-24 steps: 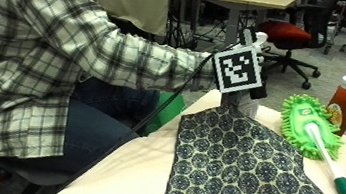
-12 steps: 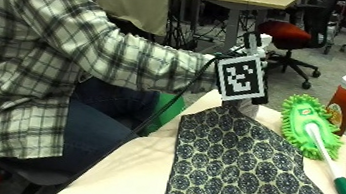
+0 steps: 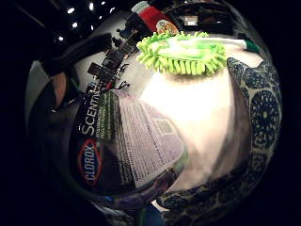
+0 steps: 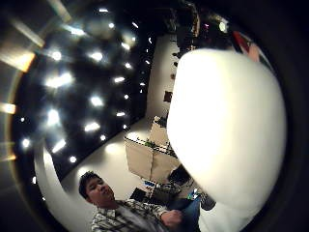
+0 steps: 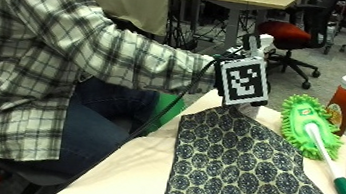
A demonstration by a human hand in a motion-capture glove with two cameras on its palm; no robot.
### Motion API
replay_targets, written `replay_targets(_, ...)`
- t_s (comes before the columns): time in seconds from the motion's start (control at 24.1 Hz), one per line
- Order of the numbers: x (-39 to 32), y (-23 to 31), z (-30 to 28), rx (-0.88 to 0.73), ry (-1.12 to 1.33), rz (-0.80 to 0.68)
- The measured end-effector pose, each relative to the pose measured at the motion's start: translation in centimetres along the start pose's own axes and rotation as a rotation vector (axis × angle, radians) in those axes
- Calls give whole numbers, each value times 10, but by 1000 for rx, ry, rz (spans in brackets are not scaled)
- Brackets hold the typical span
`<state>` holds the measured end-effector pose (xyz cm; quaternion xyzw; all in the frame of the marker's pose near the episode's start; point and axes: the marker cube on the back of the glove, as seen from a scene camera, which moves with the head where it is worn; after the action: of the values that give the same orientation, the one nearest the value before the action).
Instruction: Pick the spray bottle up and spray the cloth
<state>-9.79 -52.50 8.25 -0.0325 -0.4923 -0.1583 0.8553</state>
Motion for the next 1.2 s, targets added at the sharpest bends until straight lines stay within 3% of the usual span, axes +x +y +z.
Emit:
replay_targets(0.37,-10,18,-10,-16,-40,-1)
replay_targets(0.58,-31,64,-44,-39,210,-48)
replay_targets(0.79,-62,138,-128,-114,774,-32)
replay_targets(0.95,-84,236,-174,-124,1101,-16)
replay_targets(1.2,-85,391,-219,24,1249,237)
